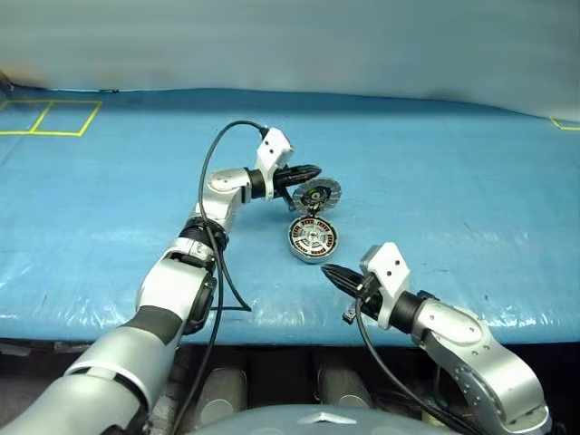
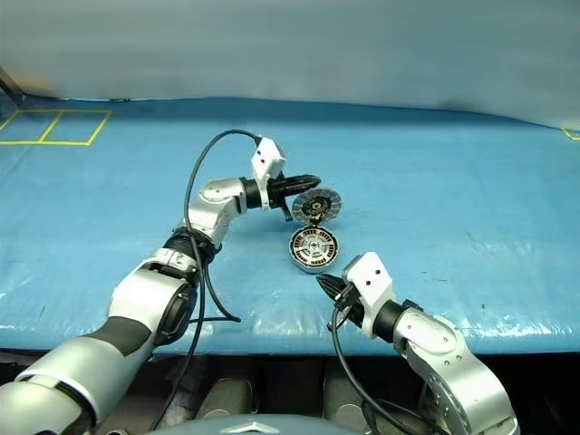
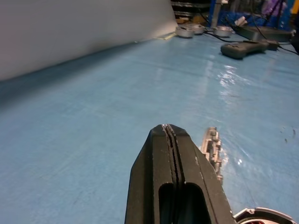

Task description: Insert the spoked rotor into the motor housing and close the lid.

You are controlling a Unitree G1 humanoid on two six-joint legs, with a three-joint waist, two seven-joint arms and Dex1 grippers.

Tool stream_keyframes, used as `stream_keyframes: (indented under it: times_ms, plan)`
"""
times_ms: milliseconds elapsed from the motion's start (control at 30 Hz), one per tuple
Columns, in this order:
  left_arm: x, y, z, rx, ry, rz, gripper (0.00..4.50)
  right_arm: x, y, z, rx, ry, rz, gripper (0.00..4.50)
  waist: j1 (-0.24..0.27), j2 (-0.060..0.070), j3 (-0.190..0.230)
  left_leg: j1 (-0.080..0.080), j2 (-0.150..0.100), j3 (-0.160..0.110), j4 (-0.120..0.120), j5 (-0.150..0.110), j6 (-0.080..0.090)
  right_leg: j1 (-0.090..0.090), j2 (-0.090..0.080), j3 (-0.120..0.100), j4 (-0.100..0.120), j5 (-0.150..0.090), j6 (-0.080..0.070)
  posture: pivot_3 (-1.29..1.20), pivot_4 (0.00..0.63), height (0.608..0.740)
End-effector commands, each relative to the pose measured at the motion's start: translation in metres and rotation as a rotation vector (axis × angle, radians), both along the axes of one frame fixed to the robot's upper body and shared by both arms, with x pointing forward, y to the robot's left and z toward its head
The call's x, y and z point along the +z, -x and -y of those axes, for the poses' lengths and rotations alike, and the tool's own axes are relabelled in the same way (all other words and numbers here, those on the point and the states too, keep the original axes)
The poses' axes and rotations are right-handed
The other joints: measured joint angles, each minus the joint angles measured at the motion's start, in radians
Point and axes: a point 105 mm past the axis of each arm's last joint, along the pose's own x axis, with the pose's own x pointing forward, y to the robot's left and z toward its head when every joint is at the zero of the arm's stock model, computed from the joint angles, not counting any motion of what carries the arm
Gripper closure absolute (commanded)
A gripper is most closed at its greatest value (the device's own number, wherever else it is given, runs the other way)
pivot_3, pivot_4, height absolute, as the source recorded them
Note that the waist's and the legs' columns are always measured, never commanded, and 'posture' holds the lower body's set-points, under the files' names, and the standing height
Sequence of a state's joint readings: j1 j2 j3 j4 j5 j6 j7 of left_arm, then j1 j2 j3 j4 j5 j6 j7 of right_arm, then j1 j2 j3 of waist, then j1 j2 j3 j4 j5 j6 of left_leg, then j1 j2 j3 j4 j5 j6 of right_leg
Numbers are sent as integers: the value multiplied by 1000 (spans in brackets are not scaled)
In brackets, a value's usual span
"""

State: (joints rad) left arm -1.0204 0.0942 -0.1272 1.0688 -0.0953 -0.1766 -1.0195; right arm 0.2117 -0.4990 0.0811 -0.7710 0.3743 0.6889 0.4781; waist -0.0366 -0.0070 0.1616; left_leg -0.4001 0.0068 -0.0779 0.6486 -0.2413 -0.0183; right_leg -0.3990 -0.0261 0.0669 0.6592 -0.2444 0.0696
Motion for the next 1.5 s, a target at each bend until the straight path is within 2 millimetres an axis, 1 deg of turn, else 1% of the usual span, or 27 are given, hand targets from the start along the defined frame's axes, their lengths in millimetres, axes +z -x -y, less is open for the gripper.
stream_keyframes:
  times_ms: [33,100,167,233,300,367,433,567,633,733,833,900,1000,1033,1167,1233,1367,1433,1500]
  plan:
    - [-6,10,9,-92,-73,60,4481,13,3,1,-16,-11,49,4500,0,0,0,0,0,0,0,0,0,0,0,0,0,0,1,0,150,740]
    - [-12,15,9,-124,-107,75,4481,13,4,2,-29,-12,50,4500,-2,0,0,0,0,0,1,0,0,0,0,1,0,-1,1,0,150,740]
    - [-10,23,11,-187,-87,69,4481,13,5,4,-46,-14,51,4500,-1,0,0,0,0,0,1,0,0,0,0,1,0,-1,1,0,150,740]
    - [-12,35,12,-275,-95,73,4481,14,6,6,-57,-15,52,4500,-1,0,0,0,0,0,0,0,0,0,0,1,0,-1,1,0,150,740]
    - [-19,48,12,-357,-125,66,4481,14,7,8,-67,-12,50,4500,0,0,0,0,0,0,0,0,0,0,0,1,0,0,0,0,150,740]
    - [-22,56,13,-400,-104,8,4481,14,8,12,-69,-1,49,4500,0,0,0,0,0,0,0,0,0,0,0,1,0,0,0,0,150,740]
    - [-22,62,16,-427,-79,-40,4481,13,12,12,-34,35,44,4500,0,0,0,0,0,0,1,0,0,0,0,1,1,0,0,0,150,740]
    - [-32,67,16,-428,-134,-18,4481,14,18,15,17,81,31,4500,0,0,0,0,0,0,3,0,0,1,0,0,1,-1,2,0,150,740]
    - [-36,66,15,-409,-150,-6,4481,17,15,17,14,76,33,4500,0,0,0,1,0,0,3,0,0,1,0,1,1,-1,3,0,150,740]
    - [-34,65,14,-385,-125,-47,4481,21,9,19,-5,68,50,4500,0,0,0,1,1,0,3,0,0,1,0,1,2,-2,4,0,150,740]
    - [-44,66,6,-381,-178,-53,4481,24,4,15,-11,52,66,4500,0,0,0,1,1,0,3,0,0,1,0,0,2,-2,4,0,150,740]
    - [-53,67,1,-370,-219,-66,4481,22,3,13,-4,50,63,4500,0,0,0,1,1,0,3,0,0,1,0,0,2,-2,4,0,150,740]
    - [-64,71,-6,-390,-301,-20,4481,20,1,12,-9,45,60,4500,1,0,0,1,1,0,3,0,0,1,0,1,2,-2,3,0,150,740]
    - [-66,74,-8,-403,-319,-5,4481,20,0,11,-10,43,61,4500,1,0,-1,1,0,0,3,0,0,2,0,1,2,0,0,0,150,740]
    - [-69,82,-13,-434,-320,-26,4481,19,-2,9,-7,29,56,4500,1,1,-1,3,1,0,3,0,0,3,0,1,2,0,0,0,150,740]
    - [-63,79,-13,-407,-279,-18,4481,19,-4,10,-14,12,53,4500,0,1,-1,4,1,0,3,0,0,3,0,1,2,-1,1,0,150,740]
    - [-18,77,-10,-372,-68,-13,4481,24,-6,11,-30,-4,87,4500,0,1,-1,3,1,0,3,0,0,3,0,0,2,-1,1,0,150,740]
    - [-4,78,-11,-344,-21,7,4481,26,-7,12,-34,0,105,4500,1,1,-1,2,1,0,3,0,0,2,0,0,2,0,1,0,150,740]
    - [8,88,-16,-357,38,3,4481,29,-8,11,-35,-6,120,4500,-2,1,-1,2,1,0,3,0,0,2,0,0,2,0,1,0,150,740]
